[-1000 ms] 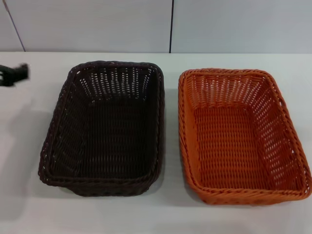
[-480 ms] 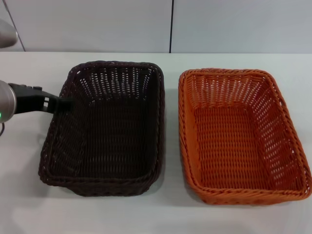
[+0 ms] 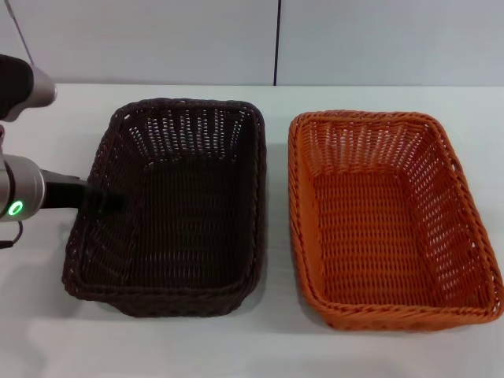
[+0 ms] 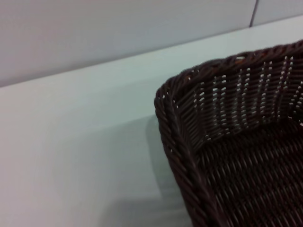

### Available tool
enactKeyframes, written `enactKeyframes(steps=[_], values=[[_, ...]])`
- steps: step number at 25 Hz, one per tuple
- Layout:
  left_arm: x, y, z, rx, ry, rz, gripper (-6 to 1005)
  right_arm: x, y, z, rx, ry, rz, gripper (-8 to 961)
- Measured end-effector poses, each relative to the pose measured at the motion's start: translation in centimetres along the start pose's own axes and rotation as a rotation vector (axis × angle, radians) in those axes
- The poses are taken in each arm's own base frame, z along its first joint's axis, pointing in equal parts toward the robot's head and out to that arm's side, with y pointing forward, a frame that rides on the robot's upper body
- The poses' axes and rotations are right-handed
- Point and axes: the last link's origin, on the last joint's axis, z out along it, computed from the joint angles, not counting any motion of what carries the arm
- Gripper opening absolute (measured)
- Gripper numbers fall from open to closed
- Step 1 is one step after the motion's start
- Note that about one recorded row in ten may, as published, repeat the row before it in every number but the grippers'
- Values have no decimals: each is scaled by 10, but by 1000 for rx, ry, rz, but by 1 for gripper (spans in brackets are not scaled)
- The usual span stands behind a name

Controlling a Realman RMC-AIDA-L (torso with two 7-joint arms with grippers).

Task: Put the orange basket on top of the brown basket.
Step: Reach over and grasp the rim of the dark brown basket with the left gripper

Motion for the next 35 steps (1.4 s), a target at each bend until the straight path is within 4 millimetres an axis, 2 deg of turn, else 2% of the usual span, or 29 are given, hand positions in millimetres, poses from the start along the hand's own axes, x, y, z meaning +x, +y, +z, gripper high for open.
enactKeyframes(steps=[7, 12, 30, 33, 35], values=[[2, 7, 9, -21, -26, 21, 775, 0, 0, 0, 0, 1, -1, 771], [3, 9, 7, -29, -46, 51, 756, 1, -1, -2, 0, 5, -2, 770], [5, 7, 1, -29, -38, 139, 319, 2, 0, -6, -3, 5, 1, 771], [7, 3, -5, -31, -31, 181, 317, 2, 0, -7, -1, 6, 2, 771], [16, -3, -19, -56, 8, 271, 317, 2, -1, -8, -2, 5, 2, 771]])
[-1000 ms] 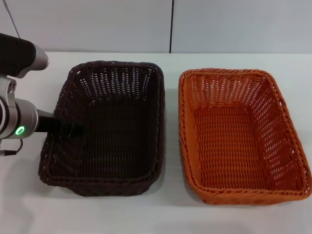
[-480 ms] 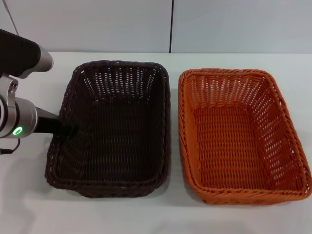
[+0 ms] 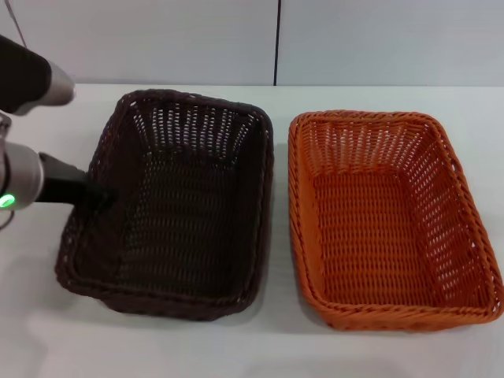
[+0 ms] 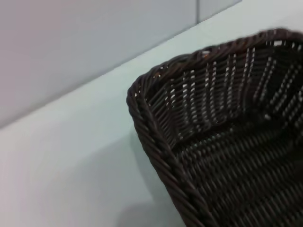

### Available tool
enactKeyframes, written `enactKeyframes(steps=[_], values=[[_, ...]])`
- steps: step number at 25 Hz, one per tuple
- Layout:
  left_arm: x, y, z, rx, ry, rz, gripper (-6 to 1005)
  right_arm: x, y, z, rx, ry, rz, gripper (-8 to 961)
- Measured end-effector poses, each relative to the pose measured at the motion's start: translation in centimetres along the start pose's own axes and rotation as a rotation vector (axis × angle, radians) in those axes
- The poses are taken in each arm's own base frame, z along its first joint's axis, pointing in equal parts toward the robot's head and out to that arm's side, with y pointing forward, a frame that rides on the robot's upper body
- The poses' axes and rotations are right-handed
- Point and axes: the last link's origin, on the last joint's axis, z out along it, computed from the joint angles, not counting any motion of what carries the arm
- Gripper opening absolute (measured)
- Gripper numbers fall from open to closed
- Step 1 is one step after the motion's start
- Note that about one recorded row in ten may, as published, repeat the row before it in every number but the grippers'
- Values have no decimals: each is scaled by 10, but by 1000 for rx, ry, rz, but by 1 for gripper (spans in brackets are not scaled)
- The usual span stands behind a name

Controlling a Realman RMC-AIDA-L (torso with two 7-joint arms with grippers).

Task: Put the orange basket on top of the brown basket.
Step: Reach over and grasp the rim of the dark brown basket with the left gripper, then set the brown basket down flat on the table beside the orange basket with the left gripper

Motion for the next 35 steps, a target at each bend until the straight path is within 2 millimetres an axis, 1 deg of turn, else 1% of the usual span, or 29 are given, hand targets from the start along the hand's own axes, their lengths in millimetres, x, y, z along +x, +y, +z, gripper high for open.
enactKeyframes(steps=[1, 3, 4, 5, 7, 9, 10, 14, 17, 18, 22, 23, 27, 28, 32, 33, 35], values=[[0, 0, 0, 0, 0, 0, 316, 0, 0, 0, 0, 0, 0, 771], [3, -7, -11, -8, 32, 59, 315, 0, 0, 0, 0, -1, 0, 771], [3, -7, -11, -8, 32, 59, 315, 0, 0, 0, 0, -1, 0, 770], [6, -18, -25, -18, 68, 134, 314, 0, 0, -1, 0, 0, 0, 770], [7, -24, -31, -23, 83, 157, 292, 0, 0, -1, 1, -1, 1, 770], [7, -24, -31, -23, 83, 157, 270, -1, 0, -3, 1, -4, 4, 770], [10, -33, -40, -46, 106, 162, 259, -1, 0, -4, 1, -10, 5, 770], [10, -34, -42, -53, 107, 172, 219, -4, -1, -9, 7, -33, 9, 770], [18, -28, -48, -73, 121, 270, 214, -6, 0, -10, 7, -41, 15, 770], [25, -24, -51, -102, 137, 333, 213, -6, 1, -11, 5, -46, 16, 770], [32, -21, -53, -132, 159, 379, 206, -6, 3, -12, -3, -46, 17, 771], [39, -20, -51, -157, 171, 423, 204, -6, 4, -13, -6, -44, 17, 771], [45, -20, -50, -173, 175, 455, 208, -6, 3, -14, -7, -44, 17, 771], [51, -21, -54, -173, 187, 487, 210, -6, 3, -15, -6, -47, 17, 771], [56, -22, -59, -177, 195, 506, 214, -6, 3, -17, -4, -47, 17, 771], [59, -22, -64, -188, 202, 524, 215, -5, 2, -17, -2, -46, 17, 771], [60, -23, -66, -195, 204, 531, 217, -5, 2, -18, -2, -45, 16, 771]])
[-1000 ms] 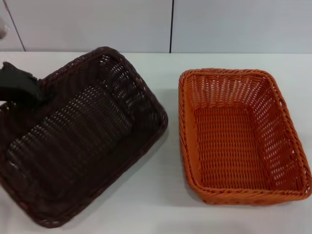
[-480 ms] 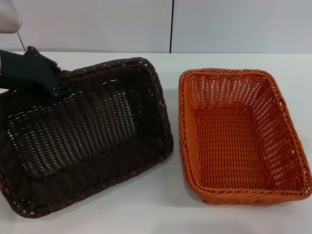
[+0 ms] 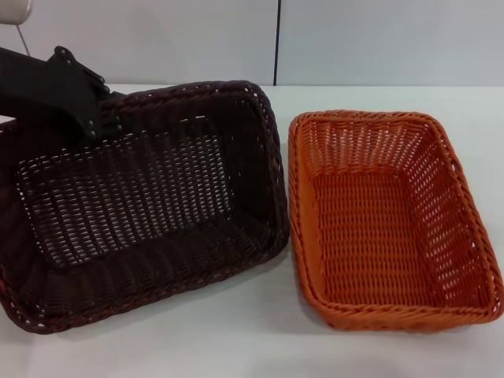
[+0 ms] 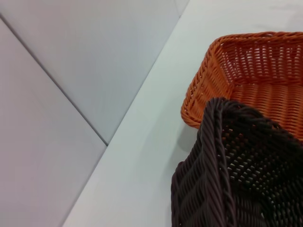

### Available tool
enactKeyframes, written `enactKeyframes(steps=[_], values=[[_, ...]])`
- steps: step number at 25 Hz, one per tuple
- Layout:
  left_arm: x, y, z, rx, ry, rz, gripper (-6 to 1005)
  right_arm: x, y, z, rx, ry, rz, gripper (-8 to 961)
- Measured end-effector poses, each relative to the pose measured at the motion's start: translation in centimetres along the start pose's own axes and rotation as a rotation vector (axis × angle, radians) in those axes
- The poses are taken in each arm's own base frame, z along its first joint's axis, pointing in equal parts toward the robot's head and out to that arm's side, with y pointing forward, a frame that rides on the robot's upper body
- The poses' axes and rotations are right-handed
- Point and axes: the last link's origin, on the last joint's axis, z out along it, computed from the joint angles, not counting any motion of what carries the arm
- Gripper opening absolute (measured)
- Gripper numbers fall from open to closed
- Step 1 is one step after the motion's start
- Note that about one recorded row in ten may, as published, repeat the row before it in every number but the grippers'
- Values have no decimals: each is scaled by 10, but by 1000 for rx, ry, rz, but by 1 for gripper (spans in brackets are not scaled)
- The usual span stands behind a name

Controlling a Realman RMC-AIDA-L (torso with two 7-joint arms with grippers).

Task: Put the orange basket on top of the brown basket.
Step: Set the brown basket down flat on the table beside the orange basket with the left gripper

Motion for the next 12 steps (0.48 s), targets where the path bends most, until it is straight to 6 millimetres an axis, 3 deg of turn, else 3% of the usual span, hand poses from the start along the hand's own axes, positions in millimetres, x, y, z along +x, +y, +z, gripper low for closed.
enactKeyframes(steps=[10, 12], values=[[-2, 1, 13, -72, -4, 32, 229, 0, 1, 1, -3, -2, 1, 770], [3, -4, 32, -123, 14, 49, 231, 0, 1, 2, -5, -3, 0, 770]])
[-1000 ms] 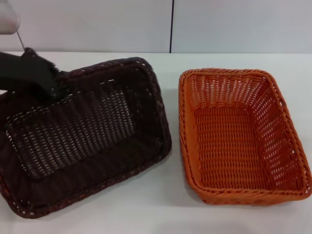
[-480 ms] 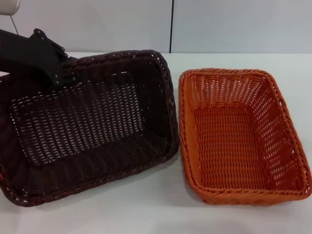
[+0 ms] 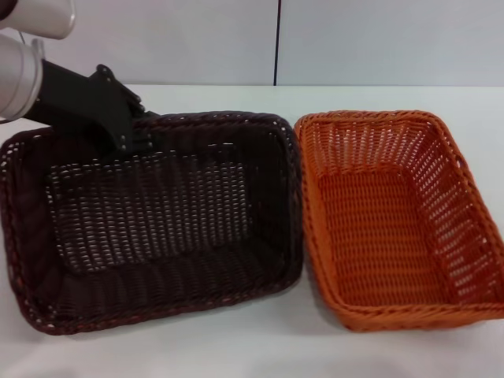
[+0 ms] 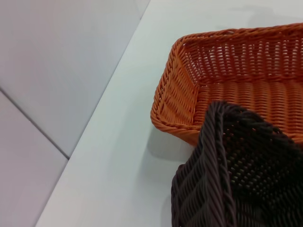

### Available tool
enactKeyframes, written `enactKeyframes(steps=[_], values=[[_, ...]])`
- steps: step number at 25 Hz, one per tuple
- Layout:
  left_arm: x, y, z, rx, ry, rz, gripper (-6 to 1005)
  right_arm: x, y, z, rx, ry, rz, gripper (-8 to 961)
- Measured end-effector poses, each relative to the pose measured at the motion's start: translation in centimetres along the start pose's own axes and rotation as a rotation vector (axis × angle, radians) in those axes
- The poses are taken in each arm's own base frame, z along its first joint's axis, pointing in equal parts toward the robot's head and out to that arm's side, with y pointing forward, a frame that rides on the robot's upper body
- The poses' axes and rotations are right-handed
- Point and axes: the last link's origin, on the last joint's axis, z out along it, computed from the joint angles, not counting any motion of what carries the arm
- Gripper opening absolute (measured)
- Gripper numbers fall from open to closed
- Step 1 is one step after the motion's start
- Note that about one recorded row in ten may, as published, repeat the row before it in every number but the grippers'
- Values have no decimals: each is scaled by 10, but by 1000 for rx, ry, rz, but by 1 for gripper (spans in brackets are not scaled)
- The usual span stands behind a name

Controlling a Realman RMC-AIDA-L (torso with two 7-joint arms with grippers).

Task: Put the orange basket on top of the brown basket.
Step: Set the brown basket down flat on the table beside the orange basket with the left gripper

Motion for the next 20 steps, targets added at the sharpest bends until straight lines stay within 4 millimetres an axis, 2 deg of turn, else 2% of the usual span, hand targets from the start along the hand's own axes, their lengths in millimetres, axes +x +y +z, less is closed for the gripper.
enactKeyframes(steps=[2, 4, 11, 16, 20], values=[[0, 0, 0, 0, 0, 0, 233, 0, 0, 0, -1, 0, -1, 770], [5, -6, 12, 16, 10, 18, 235, 0, 0, 1, -1, 0, -2, 770], [12, -12, 25, 29, 13, 37, 243, 0, -4, 0, 8, 1, -9, 770], [15, -15, 27, 47, 14, 55, 473, 0, -5, 0, 11, 1, -13, 770], [21, -20, 23, 103, 37, 62, 607, 0, -5, 1, 9, 1, -16, 770]])
